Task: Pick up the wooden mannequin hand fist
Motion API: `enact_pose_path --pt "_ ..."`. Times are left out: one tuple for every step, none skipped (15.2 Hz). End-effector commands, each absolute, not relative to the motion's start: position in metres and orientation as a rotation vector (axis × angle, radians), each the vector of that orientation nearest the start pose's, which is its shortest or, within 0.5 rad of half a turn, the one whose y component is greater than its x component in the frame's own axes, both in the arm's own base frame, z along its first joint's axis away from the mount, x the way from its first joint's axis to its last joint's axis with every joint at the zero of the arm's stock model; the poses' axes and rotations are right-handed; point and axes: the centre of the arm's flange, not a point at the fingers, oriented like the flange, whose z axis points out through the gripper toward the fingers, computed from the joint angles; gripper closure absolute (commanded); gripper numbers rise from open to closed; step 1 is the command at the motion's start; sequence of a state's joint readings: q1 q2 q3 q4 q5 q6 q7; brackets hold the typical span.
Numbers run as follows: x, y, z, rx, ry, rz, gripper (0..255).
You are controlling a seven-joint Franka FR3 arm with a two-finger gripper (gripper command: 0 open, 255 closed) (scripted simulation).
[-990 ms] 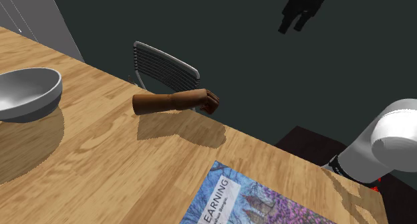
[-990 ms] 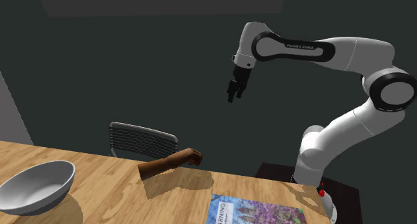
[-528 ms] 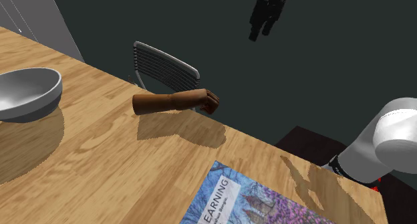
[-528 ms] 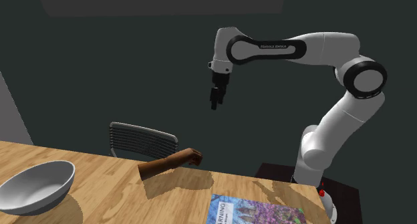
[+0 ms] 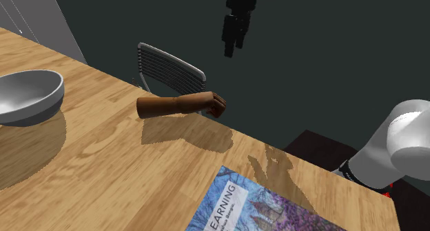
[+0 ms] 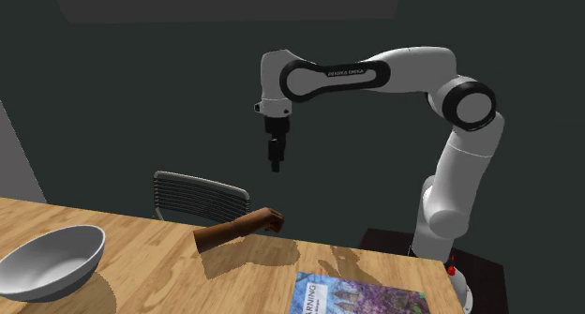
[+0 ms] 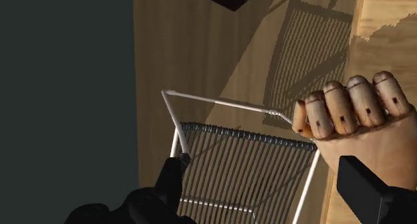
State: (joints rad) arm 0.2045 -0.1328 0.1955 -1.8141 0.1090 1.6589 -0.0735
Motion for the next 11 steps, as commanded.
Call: enact_pose_path --pt "0.480 0.241 0.574 -2.959 -0.793 0.104 0" --pt "0.484 0.254 0.569 -2.946 -0.839 0.126 0" --pt "0.488 0.267 0.564 -2.933 -0.884 0.149 0" --pt "0.492 0.280 0.559 -2.919 -0.929 0.171 0" --pt "0.494 0.294 0.554 -2.904 -0.974 0.193 0" --pt "0.497 0.307 0.548 -2.888 -1.019 0.216 0" --pt "0.499 0.321 0.543 -2.871 -1.063 0.238 0" --pt "0.500 0.334 0.537 -2.854 -1.107 0.260 0" --pt "0.501 0.348 0.531 -2.836 -1.151 0.282 0" --pt "0.501 0.361 0.526 -2.817 -1.195 0.304 0" --pt "0.501 0.374 0.520 -2.797 -1.238 0.326 0"
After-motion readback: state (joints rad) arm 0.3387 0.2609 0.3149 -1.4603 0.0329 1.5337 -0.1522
